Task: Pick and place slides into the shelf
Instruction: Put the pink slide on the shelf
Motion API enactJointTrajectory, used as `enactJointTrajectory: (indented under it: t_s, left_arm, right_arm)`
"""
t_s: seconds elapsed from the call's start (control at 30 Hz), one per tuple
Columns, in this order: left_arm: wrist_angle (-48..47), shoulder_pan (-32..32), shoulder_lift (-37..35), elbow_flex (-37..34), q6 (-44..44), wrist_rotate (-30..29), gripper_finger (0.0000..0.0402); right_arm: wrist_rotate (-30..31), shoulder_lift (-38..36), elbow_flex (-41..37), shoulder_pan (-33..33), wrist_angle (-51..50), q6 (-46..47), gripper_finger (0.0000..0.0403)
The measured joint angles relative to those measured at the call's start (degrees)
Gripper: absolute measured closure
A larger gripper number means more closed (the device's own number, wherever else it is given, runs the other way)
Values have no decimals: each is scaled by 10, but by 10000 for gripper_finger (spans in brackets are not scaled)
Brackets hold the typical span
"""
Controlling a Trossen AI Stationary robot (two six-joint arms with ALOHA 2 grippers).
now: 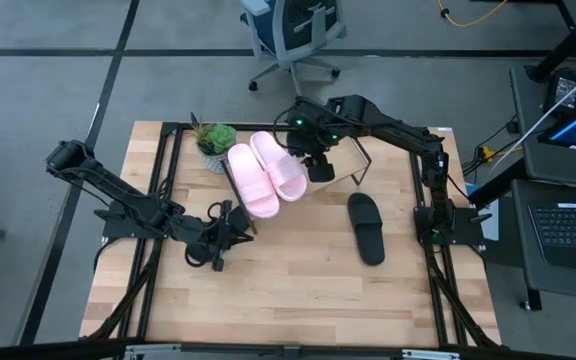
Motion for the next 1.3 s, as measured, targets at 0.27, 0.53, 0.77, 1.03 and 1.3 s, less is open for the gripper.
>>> enactJointTrajectory:
  t_s: [0.27, 0.53, 0.77, 1.03, 1.3]
  left_arm:
    - [0, 0, 0, 0, -3, 0, 397]
    - [0, 0, 0, 0, -2, 0, 397]
    - [-1, 0, 0, 0, -2, 0, 397]
    - [-2, 0, 0, 0, -1, 0, 397]
    - [0, 0, 0, 0, 14, 0, 397]
  right_arm:
    - [0, -2, -1, 46, -9, 25, 250]
    - [-2, -9, -1, 77, -32, 71, 297]
    - [-21, -9, -65, 108, 45, 103, 331]
    - [-20, -79, -202, 140, 180, 114, 355]
    - [-19, -236, -451, 149, 431, 112, 360]
